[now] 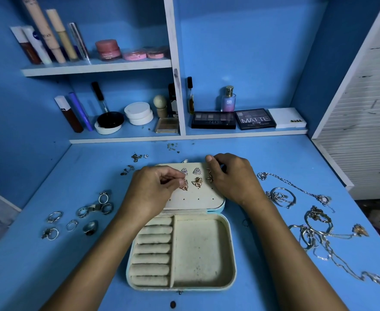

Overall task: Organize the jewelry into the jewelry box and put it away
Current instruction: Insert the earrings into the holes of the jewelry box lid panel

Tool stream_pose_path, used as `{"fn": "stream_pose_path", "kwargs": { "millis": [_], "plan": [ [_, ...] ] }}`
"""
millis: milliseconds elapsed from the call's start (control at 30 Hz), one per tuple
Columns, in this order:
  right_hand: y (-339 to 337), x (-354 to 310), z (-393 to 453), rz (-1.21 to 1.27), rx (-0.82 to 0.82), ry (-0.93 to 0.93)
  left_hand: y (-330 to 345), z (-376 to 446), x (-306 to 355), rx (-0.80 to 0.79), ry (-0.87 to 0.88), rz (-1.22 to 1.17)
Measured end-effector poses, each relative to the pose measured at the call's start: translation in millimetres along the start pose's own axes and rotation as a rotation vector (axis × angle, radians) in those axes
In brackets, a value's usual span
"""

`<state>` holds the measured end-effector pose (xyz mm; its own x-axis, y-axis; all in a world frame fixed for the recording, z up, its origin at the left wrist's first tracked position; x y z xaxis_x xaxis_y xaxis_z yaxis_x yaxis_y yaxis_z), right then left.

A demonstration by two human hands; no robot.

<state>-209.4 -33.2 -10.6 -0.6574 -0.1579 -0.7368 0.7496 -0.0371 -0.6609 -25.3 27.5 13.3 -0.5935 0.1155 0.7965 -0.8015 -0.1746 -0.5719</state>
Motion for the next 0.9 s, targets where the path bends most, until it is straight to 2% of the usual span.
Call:
{"fn": "stream_pose_path", "kwargs": {
  "millis": [633,900],
  "plan": [
    [-0.3,0.4,-0.2,-0.007,0.003,-0.007,-1.3,-0.8,5.2,0.043,-0.022,0.085],
    [0.2,1.1,0.3,-0.004,-0.003,0.0,-2.5,4.0,9.2,0.012,-0.049,0.123]
  ]
}}
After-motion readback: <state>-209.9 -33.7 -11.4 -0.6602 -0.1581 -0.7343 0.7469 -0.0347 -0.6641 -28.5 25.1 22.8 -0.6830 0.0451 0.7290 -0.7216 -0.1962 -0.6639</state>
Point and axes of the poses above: each hand's wrist, its own z-axis towards the middle knuckle, its own y-axis out of the palm, x = y × z, the point moved 2 cm from there along z, towards the middle knuckle, and after that the axes turned 8 degrees about y, right-handed, at the moved point
